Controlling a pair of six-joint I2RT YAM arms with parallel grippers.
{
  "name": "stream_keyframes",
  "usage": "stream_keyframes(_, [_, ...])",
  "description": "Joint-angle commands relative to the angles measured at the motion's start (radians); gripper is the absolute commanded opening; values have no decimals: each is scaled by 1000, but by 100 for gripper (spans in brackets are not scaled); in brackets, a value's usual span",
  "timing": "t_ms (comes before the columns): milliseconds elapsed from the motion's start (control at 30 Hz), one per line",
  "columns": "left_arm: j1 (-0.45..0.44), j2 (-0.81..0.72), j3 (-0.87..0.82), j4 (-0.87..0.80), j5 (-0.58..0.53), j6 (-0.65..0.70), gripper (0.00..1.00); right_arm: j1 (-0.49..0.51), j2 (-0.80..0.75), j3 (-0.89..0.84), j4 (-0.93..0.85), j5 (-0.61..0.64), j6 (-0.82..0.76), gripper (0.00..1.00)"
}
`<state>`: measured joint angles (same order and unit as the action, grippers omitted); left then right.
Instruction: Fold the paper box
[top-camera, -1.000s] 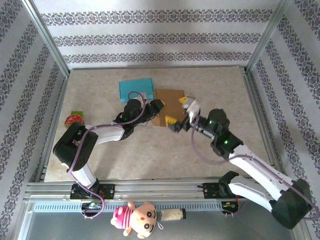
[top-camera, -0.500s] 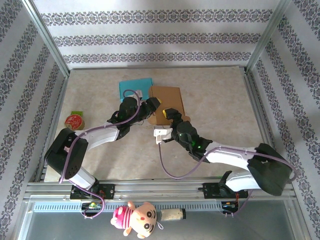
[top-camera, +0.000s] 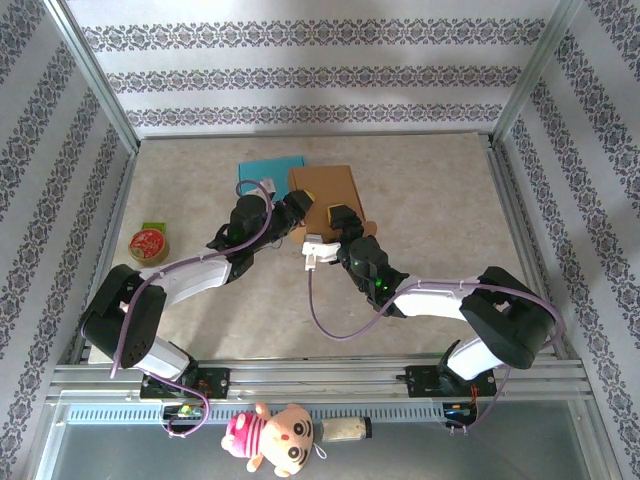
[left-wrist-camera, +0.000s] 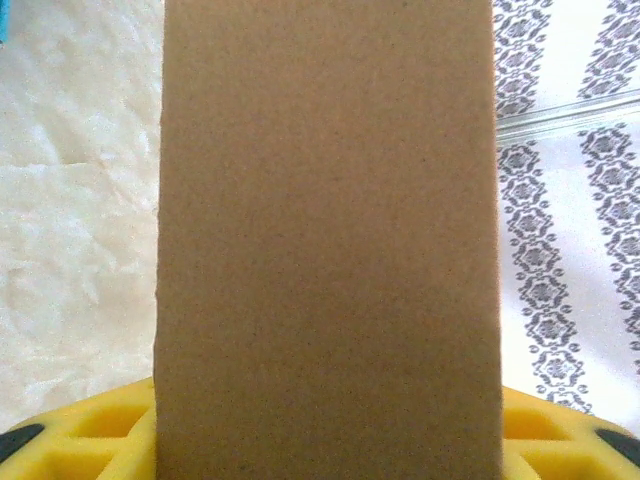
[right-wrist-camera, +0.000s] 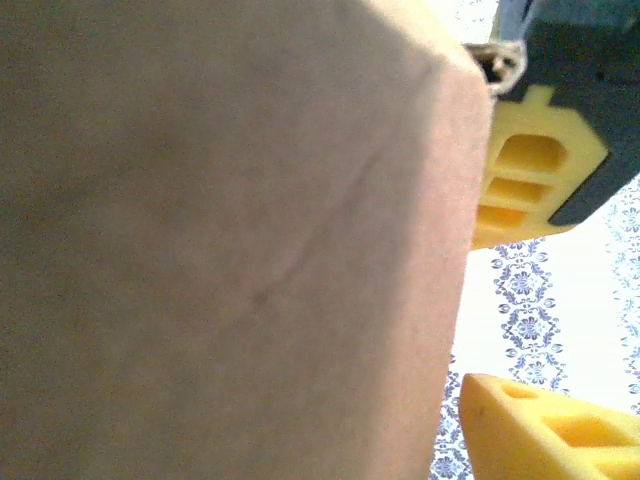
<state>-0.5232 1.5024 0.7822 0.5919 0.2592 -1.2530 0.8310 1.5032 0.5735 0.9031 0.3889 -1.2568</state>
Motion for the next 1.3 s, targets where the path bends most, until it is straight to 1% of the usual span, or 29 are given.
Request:
stream_keyframes(0, [-3,-25,-29,92,31,-97,50,-21,-1,8,64,-2,23,65])
stream_keyframes(100, [-3,-19,-24,136,38,-135,53,-21,-17,2,45,-20,29,54])
stream_keyframes(200, [-4,-23,-13,140,39,-140,56,-20,-54,-3,0,-52,42,42])
stream_keyframes(233, [-3,-29,-13,137,35,-137,57,-20,-71,-4,-20,-63,49,39])
stream_keyframes(267, [-4,-35,-12,129,25,-133,57,-21,-84,-6,-38,-70,58,38])
stream_keyframes(300, [-4,-49,-12,114,12,-125,60,-27,-101,-8,-58,-79,76,38])
stream_keyframes(400, [-2,-99,-9,52,-29,-77,72,-52,-159,-19,-107,-115,152,37])
stream_keyframes(467, [8,-145,1,-11,-50,-7,78,-67,-208,-19,-165,-144,211,37])
stream_keyframes(533, [24,-222,29,-149,-101,136,80,-91,-276,18,-338,-186,315,35])
stream_keyframes(567, [29,-260,52,-236,-135,226,81,-113,-304,54,-448,-239,379,35])
stream_keyframes(600, [33,-305,91,-339,-184,360,82,-153,-331,104,-599,-330,473,36])
stream_keyframes(633, [30,-342,134,-452,-240,515,82,-205,-342,184,-767,-461,569,35])
stream_keyframes(700, [31,-391,201,-612,-326,748,82,-290,-305,335,-1022,-662,717,33])
stream_keyframes(733, [31,-412,211,-658,-352,852,82,-315,-270,409,-1138,-720,753,34])
stream_keyframes(800, [30,-456,214,-714,-358,1019,83,-323,-196,549,-1337,-734,772,34])
stream_keyframes(867, [31,-499,215,-774,-327,1160,84,-319,-116,677,-1554,-771,714,34])
stream_keyframes(933, [30,-540,214,-844,-269,1278,85,-290,-29,814,-1768,-766,618,34])
stream_keyframes(1000, [30,-569,206,-897,-201,1360,87,-240,55,928,-1959,-683,524,34])
stream_keyframes(1067, [31,-584,213,-964,-110,1435,90,-193,158,1042,-2130,-592,465,36])
stream_keyframes(1100, [31,-586,224,-997,-66,1461,90,-185,209,1096,-2195,-570,459,36])
stream_keyframes(1167, [31,-584,247,-1075,35,1516,91,-183,320,1222,-2319,-565,448,36])
stream_keyframes(1267, [31,-583,254,-1155,144,1567,91,-174,421,1322,-2353,-538,423,38])
